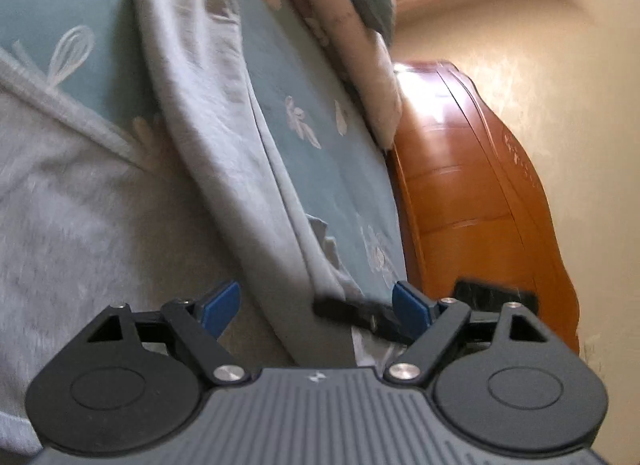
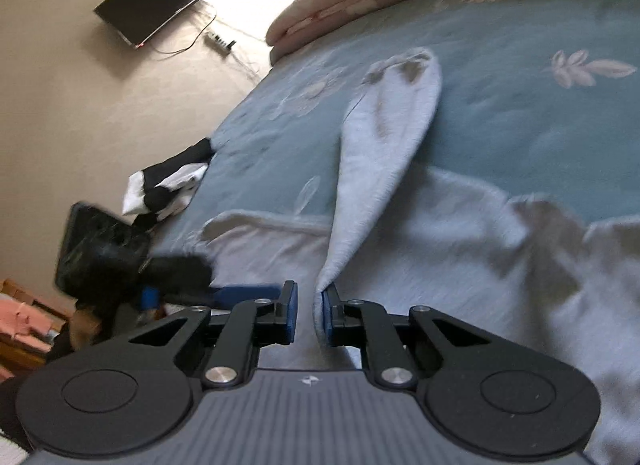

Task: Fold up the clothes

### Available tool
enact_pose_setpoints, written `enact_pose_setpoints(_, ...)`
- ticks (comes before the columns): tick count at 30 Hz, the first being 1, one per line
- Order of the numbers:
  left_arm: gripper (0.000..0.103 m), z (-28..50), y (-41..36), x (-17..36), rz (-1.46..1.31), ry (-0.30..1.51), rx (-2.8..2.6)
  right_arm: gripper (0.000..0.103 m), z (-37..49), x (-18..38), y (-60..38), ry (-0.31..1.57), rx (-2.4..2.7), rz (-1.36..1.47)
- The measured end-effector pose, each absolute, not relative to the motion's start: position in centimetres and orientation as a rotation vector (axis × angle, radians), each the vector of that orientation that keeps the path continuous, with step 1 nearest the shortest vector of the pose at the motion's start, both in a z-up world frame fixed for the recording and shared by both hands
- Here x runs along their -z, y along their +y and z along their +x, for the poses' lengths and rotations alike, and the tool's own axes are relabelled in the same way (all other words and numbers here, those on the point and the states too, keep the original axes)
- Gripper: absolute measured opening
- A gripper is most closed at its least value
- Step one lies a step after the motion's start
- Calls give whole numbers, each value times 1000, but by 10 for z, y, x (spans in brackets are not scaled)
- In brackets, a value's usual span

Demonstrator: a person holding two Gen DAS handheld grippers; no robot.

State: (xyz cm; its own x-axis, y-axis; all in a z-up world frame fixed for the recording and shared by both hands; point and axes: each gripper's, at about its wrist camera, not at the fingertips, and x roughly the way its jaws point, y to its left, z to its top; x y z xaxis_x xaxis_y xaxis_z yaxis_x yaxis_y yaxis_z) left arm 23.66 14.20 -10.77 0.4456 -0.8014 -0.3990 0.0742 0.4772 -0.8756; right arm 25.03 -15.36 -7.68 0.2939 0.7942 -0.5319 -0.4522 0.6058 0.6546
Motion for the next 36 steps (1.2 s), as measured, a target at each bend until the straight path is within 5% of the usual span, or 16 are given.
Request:
enact_pose_setpoints(19,80,278,121,166,-1065,926,588,20,196,97,-134,992,-918,420)
enact_pose_setpoints(22,55,286,114,165,-1002,941,559,29,187,100,-127,994,-903,341)
enact_pose_setpoints(26,16,290,103,158,-860,954,488,54,168,96,-129,956,-851,263)
enact_pose_setpoints(36,11,258,96,71,-668,685,506,69,108,79,-203,829,-681,319)
